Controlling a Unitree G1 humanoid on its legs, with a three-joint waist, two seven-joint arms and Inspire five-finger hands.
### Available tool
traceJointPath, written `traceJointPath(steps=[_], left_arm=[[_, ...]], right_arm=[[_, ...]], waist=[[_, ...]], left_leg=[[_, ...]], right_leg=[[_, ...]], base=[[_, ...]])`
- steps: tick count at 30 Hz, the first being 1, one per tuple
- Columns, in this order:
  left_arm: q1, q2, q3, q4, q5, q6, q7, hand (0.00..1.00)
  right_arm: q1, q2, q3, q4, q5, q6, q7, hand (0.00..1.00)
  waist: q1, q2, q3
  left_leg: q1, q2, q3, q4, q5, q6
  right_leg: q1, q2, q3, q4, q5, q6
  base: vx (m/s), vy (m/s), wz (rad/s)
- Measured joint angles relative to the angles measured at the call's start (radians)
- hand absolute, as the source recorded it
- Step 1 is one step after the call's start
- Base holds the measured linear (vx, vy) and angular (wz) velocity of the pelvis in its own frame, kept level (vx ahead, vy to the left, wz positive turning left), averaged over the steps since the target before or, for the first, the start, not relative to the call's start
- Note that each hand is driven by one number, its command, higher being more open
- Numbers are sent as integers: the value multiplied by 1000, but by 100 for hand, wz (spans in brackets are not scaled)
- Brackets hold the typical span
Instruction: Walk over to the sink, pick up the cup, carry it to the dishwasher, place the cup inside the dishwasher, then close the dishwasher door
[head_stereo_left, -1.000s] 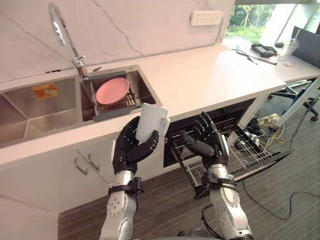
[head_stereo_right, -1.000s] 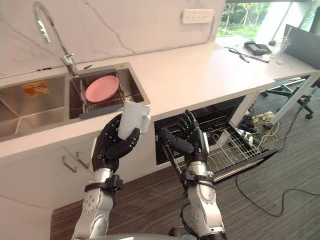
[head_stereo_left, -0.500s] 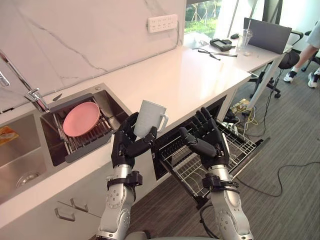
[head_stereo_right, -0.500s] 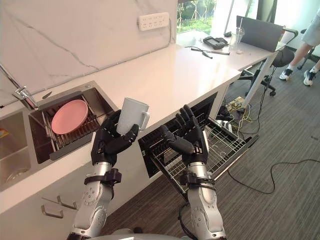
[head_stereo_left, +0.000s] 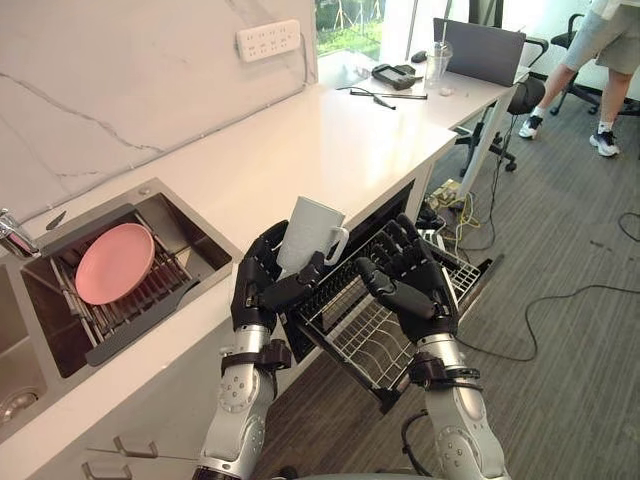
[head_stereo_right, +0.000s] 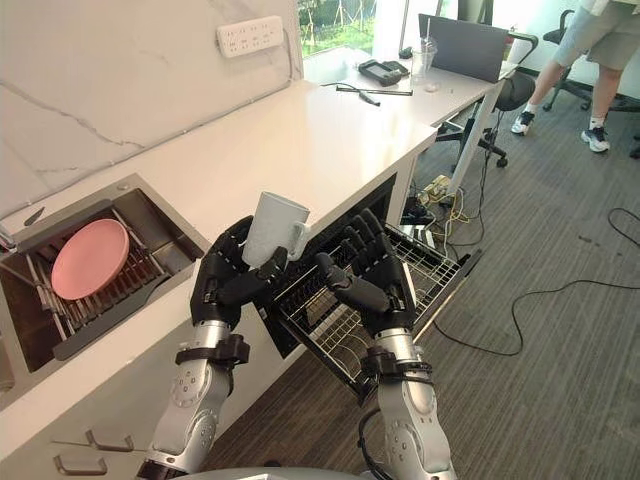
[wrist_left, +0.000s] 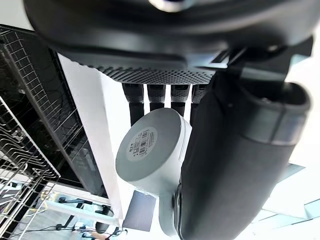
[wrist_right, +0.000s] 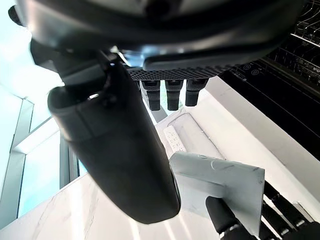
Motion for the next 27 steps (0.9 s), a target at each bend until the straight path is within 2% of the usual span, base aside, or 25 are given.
traceJointPath(steps=[12,15,27], left_arm=[[-1,1,-1,28,0,1,0,30],[-1,1,-6,34,0,1,-1,30],[-1,-3,-129,33,0,1,-28,30]], right_arm=[[6,-16,35,-1,7,17,27,90],[14,-16,35,-1,10,17,27,90],[30,-7,32,17,33,16,-6,90]], waist=[[0,-10,-18],[0,-10,-40],[0,-9,-71]], left_leg=[[7,-17,4,-51,38,13],[8,-20,4,-75,54,14],[16,-22,3,-86,62,15]], right_leg=[[-10,-12,1,-18,18,11],[-18,-12,0,-21,22,12],[-18,-13,-1,-24,23,13]], base=[[-40,-1,-1],[-22,-10,1],[0,0,0]])
